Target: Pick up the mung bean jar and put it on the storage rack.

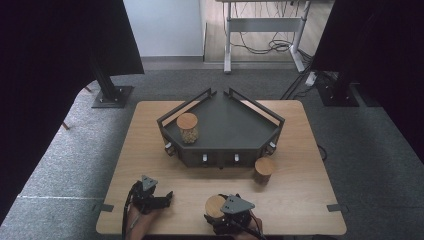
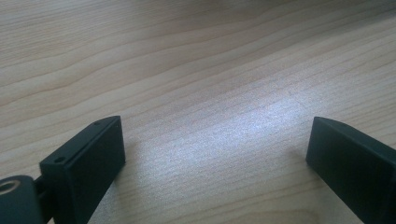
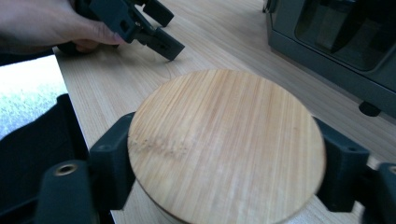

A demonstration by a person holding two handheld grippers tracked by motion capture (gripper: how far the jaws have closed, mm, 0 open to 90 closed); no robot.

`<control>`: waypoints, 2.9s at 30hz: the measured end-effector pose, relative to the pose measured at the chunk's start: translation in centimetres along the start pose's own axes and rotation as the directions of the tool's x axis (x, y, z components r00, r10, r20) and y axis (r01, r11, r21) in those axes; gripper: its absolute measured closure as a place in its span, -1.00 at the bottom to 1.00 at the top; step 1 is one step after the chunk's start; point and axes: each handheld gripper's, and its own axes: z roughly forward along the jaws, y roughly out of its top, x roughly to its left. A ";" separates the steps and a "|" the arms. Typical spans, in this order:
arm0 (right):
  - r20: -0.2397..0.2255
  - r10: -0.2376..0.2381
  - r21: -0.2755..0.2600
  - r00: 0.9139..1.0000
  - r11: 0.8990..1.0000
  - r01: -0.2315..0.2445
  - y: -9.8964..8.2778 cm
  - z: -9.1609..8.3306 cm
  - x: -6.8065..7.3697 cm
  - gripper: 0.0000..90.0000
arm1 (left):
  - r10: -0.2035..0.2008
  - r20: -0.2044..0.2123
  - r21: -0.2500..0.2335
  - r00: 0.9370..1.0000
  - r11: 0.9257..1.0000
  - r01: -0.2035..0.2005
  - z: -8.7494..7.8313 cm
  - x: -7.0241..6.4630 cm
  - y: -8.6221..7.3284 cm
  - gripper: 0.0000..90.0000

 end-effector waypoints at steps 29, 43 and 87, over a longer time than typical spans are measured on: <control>0.036 0.003 -0.026 0.999 1.000 -0.003 1.0 -1.1 0.5 -0.50 | 0.000 -0.001 0.000 1.000 1.000 0.000 0.0 0.0 0.0 -0.90; 0.048 -0.011 -0.045 0.999 0.999 0.013 3.0 -1.9 0.0 -0.50 | 0.000 0.000 -0.001 1.000 1.000 0.000 0.0 0.0 0.0 -0.90; 0.083 0.000 -0.098 0.997 0.995 0.008 8.4 -3.0 -4.4 -0.50 | 0.002 0.002 -0.001 1.000 1.000 -0.002 0.0 0.0 0.0 -0.89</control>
